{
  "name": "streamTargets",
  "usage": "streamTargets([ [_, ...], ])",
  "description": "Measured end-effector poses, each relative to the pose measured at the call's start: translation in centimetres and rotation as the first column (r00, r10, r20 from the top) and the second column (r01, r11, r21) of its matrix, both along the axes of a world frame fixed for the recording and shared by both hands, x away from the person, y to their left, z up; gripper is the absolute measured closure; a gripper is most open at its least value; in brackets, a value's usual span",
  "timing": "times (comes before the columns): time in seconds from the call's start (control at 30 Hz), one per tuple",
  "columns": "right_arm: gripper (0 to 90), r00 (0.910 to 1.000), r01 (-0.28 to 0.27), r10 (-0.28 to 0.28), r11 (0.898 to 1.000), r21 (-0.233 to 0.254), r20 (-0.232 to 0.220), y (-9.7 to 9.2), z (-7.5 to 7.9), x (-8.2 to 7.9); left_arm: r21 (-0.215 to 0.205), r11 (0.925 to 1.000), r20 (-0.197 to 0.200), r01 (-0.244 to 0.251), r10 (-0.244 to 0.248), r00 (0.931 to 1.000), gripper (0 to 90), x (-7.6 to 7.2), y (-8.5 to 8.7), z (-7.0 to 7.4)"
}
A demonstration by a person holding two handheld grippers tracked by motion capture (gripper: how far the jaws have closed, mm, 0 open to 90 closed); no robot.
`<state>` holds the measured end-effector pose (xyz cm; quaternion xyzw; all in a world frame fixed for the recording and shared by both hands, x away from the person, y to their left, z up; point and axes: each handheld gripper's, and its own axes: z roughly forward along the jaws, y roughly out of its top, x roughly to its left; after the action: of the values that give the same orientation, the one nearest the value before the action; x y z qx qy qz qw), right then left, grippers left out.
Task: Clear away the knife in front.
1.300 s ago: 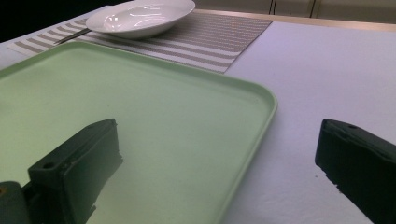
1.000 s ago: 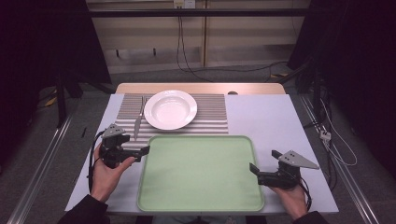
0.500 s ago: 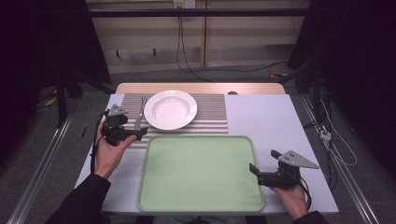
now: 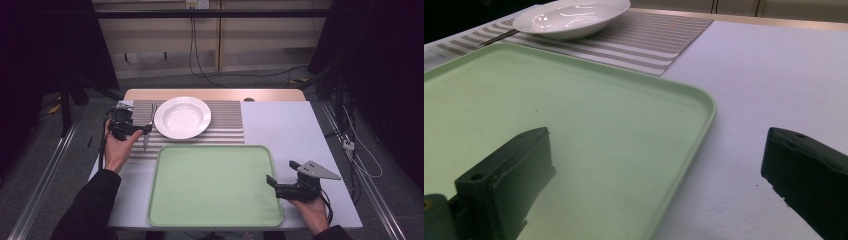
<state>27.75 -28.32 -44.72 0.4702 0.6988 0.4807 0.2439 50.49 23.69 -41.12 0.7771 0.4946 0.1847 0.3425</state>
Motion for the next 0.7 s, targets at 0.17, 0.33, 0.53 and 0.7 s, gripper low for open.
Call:
streamTargets([
  [0.17, 0.0, 1.0000, -0.001, 0.001, 1.000, -0.002, -0.001, 0.0, 0.0, 0.0, 0.027, 0.9995, -0.010, -0.014, 0.014, 0.9998, 20.0, 1.5, 0.3, -0.5],
  [0.33, 0.2, 1.0000, 0.005, -0.005, 1.000, 0.000, -0.003, 0.0, 0.0, 0.0, 0.038, 0.9991, -0.017, -0.020, 0.021, 0.9996, 28.7, 3.2, 0.2, -1.2],
  [0.53, 0.2, 1.0000, -0.007, 0.007, 1.000, -0.001, -0.003, 0.3, 0.0, 0.0, 0.053, 0.9976, -0.042, -0.044, 0.046, 0.9980, 40.3, 4.6, -0.3, -2.5],
  [0.7, 0.2, 1.0000, -0.007, 0.007, 1.000, -0.002, -0.006, 0.2, 0.0, 0.0, 0.033, 0.9984, -0.079, -0.046, 0.049, 0.9957, 46.8, 5.3, -0.5, -3.6],
])
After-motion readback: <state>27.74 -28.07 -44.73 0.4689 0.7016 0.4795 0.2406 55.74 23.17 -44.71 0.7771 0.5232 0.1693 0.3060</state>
